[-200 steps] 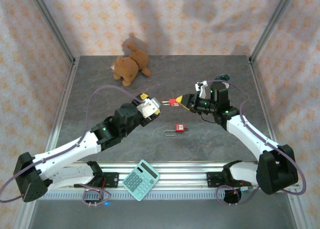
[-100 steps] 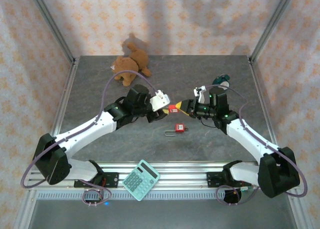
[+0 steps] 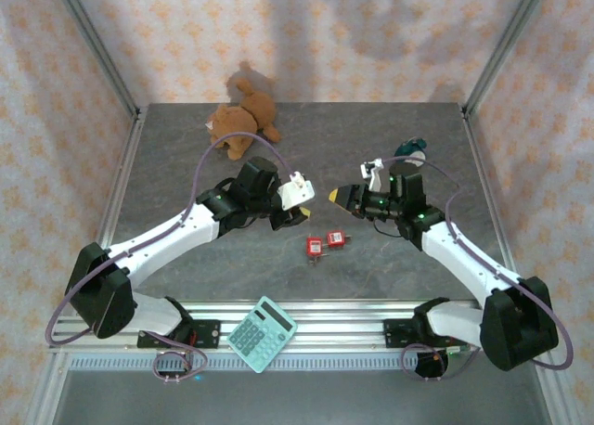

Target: Unlock with the key

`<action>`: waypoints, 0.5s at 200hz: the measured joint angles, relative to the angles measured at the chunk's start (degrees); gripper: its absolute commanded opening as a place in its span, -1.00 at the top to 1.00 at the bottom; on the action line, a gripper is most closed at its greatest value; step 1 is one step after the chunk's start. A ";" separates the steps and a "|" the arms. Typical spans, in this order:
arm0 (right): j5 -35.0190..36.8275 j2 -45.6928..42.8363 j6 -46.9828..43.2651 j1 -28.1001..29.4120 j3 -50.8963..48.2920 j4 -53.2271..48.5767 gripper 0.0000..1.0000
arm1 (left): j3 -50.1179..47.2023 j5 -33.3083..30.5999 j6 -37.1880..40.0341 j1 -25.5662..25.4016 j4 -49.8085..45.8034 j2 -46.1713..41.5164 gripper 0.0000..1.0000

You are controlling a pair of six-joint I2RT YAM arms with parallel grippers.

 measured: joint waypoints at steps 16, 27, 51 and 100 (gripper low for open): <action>2.56 2.54 -1.18 0.11 0.46 -2.12 0.44 | -1.07 -1.81 -1.79 0.00 1.77 -0.11 0.15; 4.74 4.07 -2.10 0.55 0.85 -4.17 0.36 | -3.41 -4.26 -4.24 -0.02 4.72 -0.44 0.13; 12.90 5.66 -4.92 5.11 3.08 -10.62 0.12 | -12.41 -11.76 -9.99 0.00 12.79 -3.21 0.04; 30.08 11.69 -8.20 22.29 9.40 -19.06 -0.17 | -25.24 -41.31 -24.90 0.02 24.33 -13.88 -0.24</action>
